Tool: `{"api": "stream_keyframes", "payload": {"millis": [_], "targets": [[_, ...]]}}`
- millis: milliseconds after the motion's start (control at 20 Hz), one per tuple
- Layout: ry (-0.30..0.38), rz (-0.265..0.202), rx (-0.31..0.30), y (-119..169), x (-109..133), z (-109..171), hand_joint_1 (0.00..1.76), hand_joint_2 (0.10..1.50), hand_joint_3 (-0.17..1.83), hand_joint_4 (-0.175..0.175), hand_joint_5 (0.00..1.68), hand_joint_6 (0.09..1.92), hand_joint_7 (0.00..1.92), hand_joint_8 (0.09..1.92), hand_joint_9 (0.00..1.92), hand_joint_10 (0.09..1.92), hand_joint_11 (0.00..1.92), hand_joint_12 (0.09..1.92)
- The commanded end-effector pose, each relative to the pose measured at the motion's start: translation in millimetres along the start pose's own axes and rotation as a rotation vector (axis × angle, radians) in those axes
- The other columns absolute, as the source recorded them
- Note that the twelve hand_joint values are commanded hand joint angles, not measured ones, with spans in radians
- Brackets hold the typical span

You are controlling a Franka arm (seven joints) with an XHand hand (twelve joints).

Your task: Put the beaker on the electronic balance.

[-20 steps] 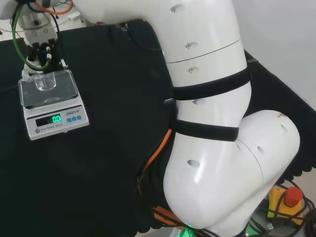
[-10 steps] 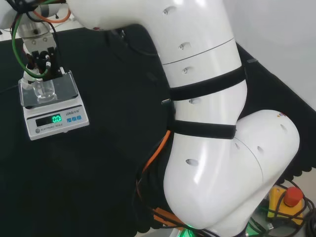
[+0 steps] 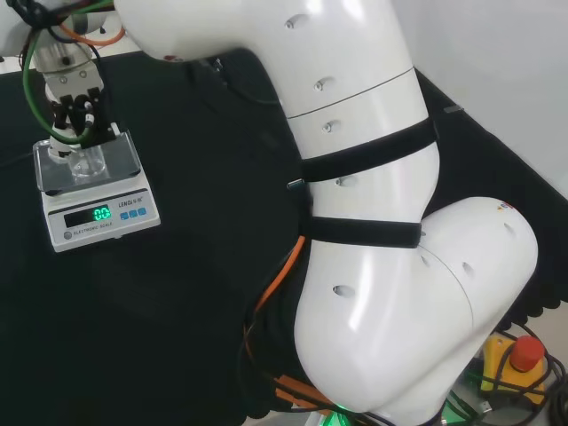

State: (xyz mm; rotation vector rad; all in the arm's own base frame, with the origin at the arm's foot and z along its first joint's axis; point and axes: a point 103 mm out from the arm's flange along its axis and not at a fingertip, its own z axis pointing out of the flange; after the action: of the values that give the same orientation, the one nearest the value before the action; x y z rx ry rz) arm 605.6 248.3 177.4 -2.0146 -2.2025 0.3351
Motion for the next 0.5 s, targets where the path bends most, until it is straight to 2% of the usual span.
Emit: {"api": "stream_keyframes", "payload": {"millis": [50, 150, 200, 300, 350, 500], "targets": [[0.005, -0.025, -0.040, -6, -6, -7, 0.84, 0.49, 0.46, 0.005, 0.17, 0.44, 0.35, 0.88, 0.60, 0.88, 0.39, 1.37], [0.015, -0.031, -0.054, -9, -8, -13, 0.72, 0.52, 0.34, 0.014, 0.05, 0.18, 0.14, 0.80, 0.38, 0.90, 0.14, 1.43], [0.024, -0.038, -0.063, -11, -10, -16, 0.66, 0.53, 0.28, 0.020, 0.03, 0.09, 0.07, 0.68, 0.27, 0.89, 0.07, 1.38], [0.039, -0.054, -0.087, -16, -14, -24, 0.57, 0.54, 0.18, 0.026, 0.01, 0.09, 0.02, 0.34, 0.08, 0.83, 0.02, 1.13], [0.048, -0.063, -0.113, -19, -16, -29, 0.53, 0.55, 0.14, 0.028, 0.00, 0.09, 0.01, 0.22, 0.04, 0.79, 0.01, 1.02], [0.065, -0.069, -0.159, -31, -28, -46, 0.46, 0.55, 0.08, 0.030, 0.00, 0.09, 0.00, 0.09, 0.00, 0.74, 0.00, 0.88]]}}
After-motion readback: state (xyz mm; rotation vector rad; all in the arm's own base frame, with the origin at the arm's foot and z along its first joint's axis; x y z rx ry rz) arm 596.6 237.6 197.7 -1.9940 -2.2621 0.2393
